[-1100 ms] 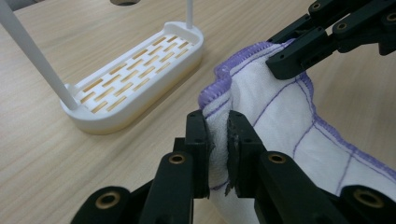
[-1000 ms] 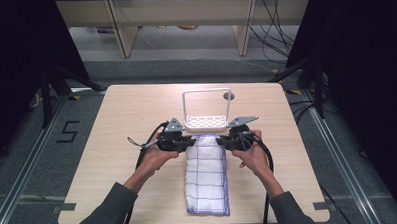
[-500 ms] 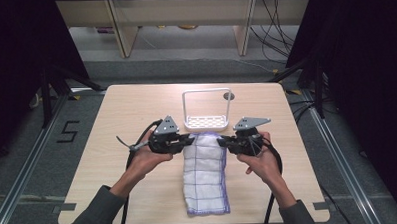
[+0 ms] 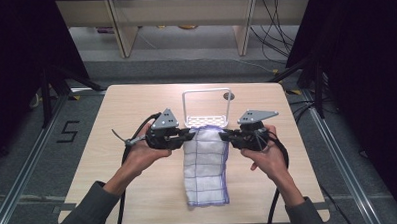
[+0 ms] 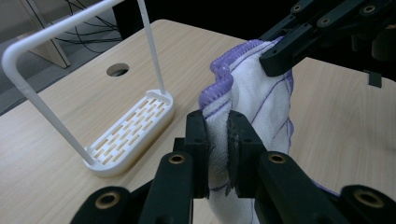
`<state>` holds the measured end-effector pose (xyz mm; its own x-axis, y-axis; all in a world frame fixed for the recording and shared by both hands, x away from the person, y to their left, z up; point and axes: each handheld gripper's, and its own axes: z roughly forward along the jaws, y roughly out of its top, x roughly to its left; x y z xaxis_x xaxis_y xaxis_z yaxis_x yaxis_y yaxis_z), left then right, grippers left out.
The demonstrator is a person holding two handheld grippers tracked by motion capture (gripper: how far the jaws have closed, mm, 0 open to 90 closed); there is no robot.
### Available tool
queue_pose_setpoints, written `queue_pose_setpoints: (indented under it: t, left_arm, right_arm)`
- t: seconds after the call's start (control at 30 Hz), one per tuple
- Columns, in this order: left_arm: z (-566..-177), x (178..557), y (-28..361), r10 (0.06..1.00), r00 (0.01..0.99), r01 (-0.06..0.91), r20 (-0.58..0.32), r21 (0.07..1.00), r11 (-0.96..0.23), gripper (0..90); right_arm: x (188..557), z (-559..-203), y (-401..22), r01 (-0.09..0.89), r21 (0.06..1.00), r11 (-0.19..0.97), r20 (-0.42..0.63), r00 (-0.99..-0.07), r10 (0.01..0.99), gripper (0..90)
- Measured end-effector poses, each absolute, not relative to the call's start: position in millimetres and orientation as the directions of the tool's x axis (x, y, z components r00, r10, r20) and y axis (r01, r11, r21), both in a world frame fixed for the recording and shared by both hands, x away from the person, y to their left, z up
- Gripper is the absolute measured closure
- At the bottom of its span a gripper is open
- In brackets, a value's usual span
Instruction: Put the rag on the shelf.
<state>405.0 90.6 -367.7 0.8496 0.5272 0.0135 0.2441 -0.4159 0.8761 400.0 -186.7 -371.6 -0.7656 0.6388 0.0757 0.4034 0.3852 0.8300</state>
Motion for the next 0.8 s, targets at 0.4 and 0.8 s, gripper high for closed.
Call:
queue_pose_setpoints:
  t: [0.4,0.8]
  left_arm:
    - [-323,408,91,0.536,0.843,0.209,0.040,0.894,-0.397,80.2]
    - [-301,433,89,0.565,0.824,0.216,0.047,0.895,-0.390,80.4]
  right_arm:
    - [407,-323,-187,0.350,0.854,0.386,0.028,-0.771,0.636,82.2]
    - [431,-304,-187,0.334,0.873,0.355,0.025,-0.757,0.653,82.2]
